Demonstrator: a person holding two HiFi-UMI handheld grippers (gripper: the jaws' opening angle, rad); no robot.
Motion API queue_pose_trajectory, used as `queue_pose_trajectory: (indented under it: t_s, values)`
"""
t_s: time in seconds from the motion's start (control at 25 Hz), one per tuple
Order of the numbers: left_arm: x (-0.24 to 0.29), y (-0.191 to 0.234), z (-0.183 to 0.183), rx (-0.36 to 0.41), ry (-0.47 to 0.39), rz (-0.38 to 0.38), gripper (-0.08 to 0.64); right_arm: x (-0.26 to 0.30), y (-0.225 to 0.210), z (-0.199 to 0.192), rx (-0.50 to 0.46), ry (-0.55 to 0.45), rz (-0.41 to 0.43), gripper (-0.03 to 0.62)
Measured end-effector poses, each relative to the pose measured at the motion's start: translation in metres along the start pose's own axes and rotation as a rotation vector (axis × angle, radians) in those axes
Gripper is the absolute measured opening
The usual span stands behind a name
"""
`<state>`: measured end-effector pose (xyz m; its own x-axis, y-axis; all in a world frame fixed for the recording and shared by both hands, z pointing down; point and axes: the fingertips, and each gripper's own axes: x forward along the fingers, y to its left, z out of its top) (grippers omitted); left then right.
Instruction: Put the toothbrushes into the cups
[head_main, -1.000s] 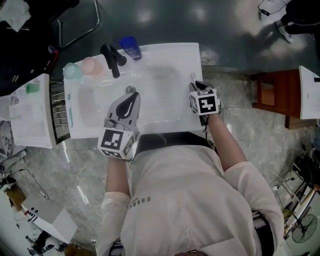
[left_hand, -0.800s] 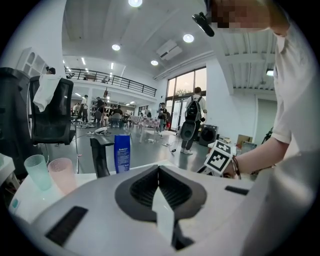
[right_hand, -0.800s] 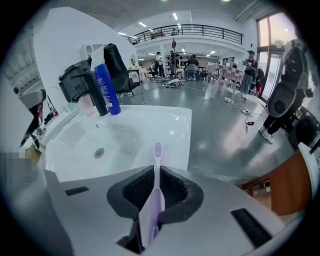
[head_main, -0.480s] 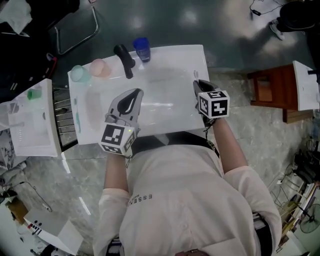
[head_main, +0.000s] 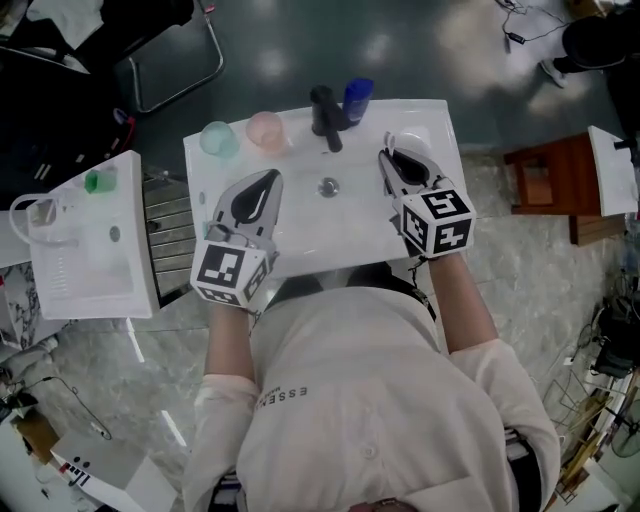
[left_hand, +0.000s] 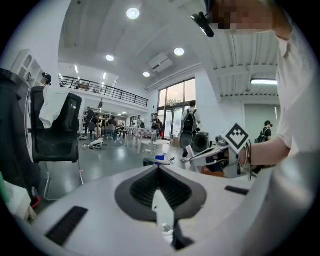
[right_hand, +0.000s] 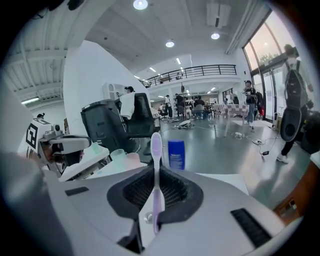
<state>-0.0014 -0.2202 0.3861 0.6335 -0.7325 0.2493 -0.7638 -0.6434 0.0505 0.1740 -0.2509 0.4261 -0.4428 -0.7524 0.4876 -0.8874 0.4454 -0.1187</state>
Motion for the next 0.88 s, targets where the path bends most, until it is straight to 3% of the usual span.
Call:
queue_pose_trajectory:
  t_s: [0.44, 0.88]
  values:
    - [-0.099, 0.103, -0.015, -0.043, -0.028, 0.077, 0.002, 0.065, 0.122, 0.056, -0.06, -0.132, 0.068, 0.046]
    - [-0.127, 0.156, -0.027, -0.068, -0.038, 0.127, 0.002, 0.13, 0.155, 0.121, -0.147, -0.294, 0.104, 0.048]
